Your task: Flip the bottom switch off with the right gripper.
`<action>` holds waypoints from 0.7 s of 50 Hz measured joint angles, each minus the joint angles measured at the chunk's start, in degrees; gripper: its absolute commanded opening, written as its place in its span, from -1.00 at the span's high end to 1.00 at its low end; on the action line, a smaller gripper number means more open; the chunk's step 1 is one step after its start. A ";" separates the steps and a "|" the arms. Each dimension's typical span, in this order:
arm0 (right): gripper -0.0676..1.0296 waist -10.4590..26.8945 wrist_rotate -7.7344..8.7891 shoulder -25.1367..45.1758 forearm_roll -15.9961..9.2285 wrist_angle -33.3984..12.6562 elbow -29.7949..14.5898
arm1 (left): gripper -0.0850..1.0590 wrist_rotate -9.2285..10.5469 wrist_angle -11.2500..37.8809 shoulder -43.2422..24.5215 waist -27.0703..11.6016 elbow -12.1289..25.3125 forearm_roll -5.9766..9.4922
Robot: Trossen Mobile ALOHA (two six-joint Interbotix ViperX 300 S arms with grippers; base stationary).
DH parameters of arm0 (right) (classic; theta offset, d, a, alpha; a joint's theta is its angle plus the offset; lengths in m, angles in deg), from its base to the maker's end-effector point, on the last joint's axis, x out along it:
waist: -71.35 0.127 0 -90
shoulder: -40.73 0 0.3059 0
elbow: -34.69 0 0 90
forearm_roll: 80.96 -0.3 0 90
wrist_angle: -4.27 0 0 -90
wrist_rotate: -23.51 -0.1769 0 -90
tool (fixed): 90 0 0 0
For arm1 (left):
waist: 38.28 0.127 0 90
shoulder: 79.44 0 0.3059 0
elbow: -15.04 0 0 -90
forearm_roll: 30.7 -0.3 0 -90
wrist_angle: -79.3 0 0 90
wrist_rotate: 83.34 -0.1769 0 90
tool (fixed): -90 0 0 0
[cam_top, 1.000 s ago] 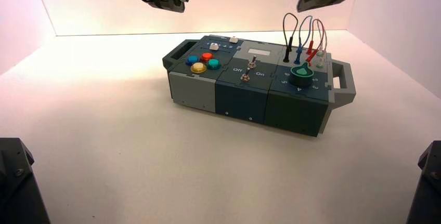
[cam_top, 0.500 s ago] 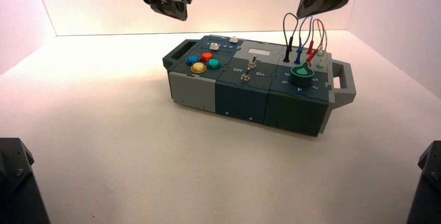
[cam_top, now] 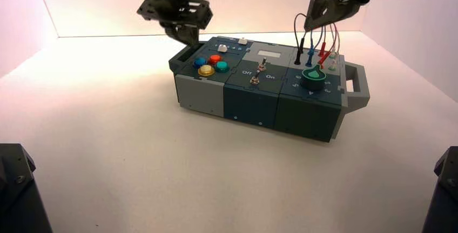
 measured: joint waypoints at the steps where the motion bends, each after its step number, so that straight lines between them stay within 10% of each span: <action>1: 0.92 0.09 0.00 0.09 0.00 -0.18 0.00 | 0.90 0.09 0.00 -0.18 0.35 0.09 0.00; 35: 0.92 3.87 0.44 3.34 0.00 -1.85 0.00 | 0.90 0.44 0.00 -3.69 2.37 2.20 0.18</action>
